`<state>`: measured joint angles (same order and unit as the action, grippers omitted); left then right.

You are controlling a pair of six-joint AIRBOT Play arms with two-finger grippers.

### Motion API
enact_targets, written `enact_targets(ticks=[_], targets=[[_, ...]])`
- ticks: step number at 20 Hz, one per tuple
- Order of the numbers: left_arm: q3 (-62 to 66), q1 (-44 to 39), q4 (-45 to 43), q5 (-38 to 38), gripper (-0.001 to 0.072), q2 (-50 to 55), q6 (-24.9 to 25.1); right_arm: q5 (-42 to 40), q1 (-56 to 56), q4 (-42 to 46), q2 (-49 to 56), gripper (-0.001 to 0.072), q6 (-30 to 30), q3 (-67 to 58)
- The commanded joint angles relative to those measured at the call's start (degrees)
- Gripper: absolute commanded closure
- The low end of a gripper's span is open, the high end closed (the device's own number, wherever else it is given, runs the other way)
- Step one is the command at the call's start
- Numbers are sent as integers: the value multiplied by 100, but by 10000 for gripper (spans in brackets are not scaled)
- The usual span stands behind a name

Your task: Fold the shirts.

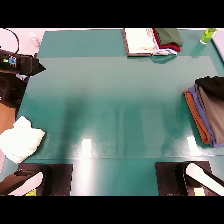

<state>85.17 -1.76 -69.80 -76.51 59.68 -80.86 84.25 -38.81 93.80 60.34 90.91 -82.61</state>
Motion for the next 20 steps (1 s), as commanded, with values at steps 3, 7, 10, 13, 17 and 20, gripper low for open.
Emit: enact_targets(ticks=[3,7,10,13,17,20], targets=[[-2,2,0,-48,685,0,98,-348,-942,63,-929,690,-273,2243],[-2,2,4,-57,685,0,96,-485,-1204,94,-968,346,-363,2889],[-4,2,42,-37,685,0,96,-398,-1539,118,-743,53,-352,2490],[-2,2,111,-28,685,0,96,-452,-1434,-691,-564,56,-339,1506],[-2,9,87,31,685,0,197,-557,-52,-2470,-511,58,-339,933],[-2,9,17,66,685,0,188,-942,1609,-2623,-507,70,-339,1097]])
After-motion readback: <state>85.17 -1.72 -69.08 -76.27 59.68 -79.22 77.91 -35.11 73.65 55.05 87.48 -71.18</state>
